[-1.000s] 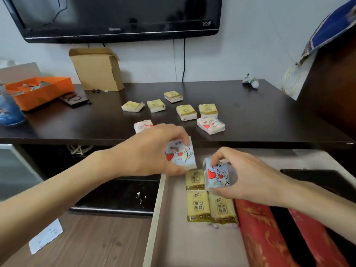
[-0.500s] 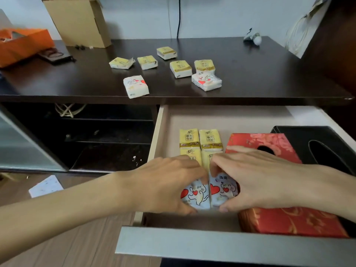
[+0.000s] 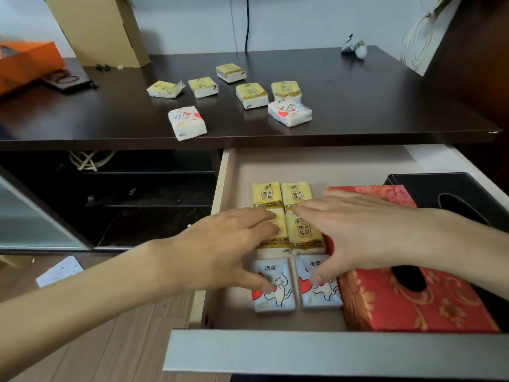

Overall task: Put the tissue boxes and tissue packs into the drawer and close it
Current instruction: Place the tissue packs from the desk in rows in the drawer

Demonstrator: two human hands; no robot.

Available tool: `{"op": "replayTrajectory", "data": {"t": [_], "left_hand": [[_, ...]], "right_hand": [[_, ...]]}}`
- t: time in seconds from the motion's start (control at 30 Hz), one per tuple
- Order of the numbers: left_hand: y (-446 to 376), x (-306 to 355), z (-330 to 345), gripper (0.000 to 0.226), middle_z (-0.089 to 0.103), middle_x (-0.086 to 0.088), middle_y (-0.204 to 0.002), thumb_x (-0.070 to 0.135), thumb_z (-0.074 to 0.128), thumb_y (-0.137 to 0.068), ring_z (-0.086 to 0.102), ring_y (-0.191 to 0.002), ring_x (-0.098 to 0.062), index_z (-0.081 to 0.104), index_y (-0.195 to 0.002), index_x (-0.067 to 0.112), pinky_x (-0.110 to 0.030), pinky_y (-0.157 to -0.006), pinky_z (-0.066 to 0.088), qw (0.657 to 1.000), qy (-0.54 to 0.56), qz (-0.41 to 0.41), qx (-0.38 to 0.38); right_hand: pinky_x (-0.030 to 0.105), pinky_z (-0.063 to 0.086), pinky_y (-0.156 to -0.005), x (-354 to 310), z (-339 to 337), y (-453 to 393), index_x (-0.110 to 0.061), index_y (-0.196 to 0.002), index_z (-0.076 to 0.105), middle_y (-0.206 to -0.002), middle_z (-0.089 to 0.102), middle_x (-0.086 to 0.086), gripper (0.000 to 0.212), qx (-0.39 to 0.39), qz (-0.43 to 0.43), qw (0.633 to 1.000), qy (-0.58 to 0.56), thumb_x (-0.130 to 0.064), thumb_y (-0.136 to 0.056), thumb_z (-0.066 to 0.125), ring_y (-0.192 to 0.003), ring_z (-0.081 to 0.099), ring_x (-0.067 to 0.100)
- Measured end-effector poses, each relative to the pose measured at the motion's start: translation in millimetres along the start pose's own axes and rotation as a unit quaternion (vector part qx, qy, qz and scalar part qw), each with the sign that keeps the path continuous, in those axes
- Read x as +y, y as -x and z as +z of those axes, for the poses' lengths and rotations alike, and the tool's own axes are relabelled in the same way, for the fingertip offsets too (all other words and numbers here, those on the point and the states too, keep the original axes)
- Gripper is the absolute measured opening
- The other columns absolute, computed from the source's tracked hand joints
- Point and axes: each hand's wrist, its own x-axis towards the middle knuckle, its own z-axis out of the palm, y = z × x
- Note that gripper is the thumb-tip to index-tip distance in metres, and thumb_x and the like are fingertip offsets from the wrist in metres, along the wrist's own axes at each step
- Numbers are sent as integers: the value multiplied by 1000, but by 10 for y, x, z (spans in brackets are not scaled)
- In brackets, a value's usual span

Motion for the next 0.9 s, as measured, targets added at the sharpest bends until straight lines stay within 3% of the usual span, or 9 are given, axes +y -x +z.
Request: {"op": "replayTrajectory", "data": {"t": [0.07,0.1,0.2,0.3,0.4,0.6,0.73,0.8,0.9], "left_hand": [[-66,-28,35,94,37,0,-155,76,56,-76,34,-141,-18,37,-148,19,-27,-115,23,998,-25,-5,-54],[-103,-27,49,93,40,-2,-151,76,57,-76,37,-138,-20,38,-147,18,-31,-115,27,997,-34,-2,-69],[-197,-9,37,83,52,-2,-136,73,60,-77,49,-125,-22,49,-137,17,-39,-106,40,996,-52,10,-78],[-241,1,4,73,53,0,-126,70,59,-80,53,-115,-20,52,-130,19,-37,-98,44,996,-50,14,-78],[-259,-1,0,69,51,0,-125,68,60,-81,53,-111,-19,51,-130,19,-36,-92,47,996,-24,2,-88],[-262,-34,40,67,49,4,-122,68,62,-80,50,-109,-14,52,-127,22,-34,-91,48,998,-5,8,-58],[-264,-53,46,77,46,6,-130,79,53,-76,40,-122,-13,51,-131,25,-31,-107,31,997,-78,10,-9],[-250,-73,-14,82,46,8,-133,83,48,-75,40,-124,-11,50,-134,26,-29,-107,31,997,-73,-2,17],[-224,-174,-252,71,51,13,-126,79,44,-80,48,-115,-7,55,-129,29,-28,-97,43,996,-12,-32,77]], "right_hand": [[38,33,-115,-64,-18,-76,-20,-140,49,-140,53,-6,99,-50,-3,998,37,-82,-66,71,-128,46,20],[36,31,-113,-107,-25,-106,-20,-129,55,-131,57,-6,89,-65,-9,996,53,-79,-65,74,-123,50,19],[34,38,-89,-210,-48,-176,-21,-97,59,-104,61,-7,66,-71,-19,992,101,-74,-64,80,-102,56,18],[37,49,-76,-224,-70,-201,-21,-83,55,-93,61,-6,61,-61,-16,992,106,-72,-62,82,-93,59,21],[36,47,-69,-223,-77,-187,-22,-70,41,-79,51,-8,64,-47,-17,994,95,-69,-63,84,-86,57,21],[36,44,-78,-212,-67,-180,-20,-86,57,-95,60,-5,58,-48,-13,995,82,-68,-66,83,-94,57,20],[38,29,-101,-112,-75,-164,-19,-95,64,-95,60,-8,67,-10,-24,997,78,-80,-70,69,-96,51,16],[36,34,-95,-48,-102,-155,-23,-96,63,-95,61,-9,65,36,-17,997,60,-84,-72,62,-95,55,17],[36,41,-72,71,-227,-156,-31,-94,60,-95,62,-14,53,139,18,990,-21,-82,-78,53,-94,58,15]]}}
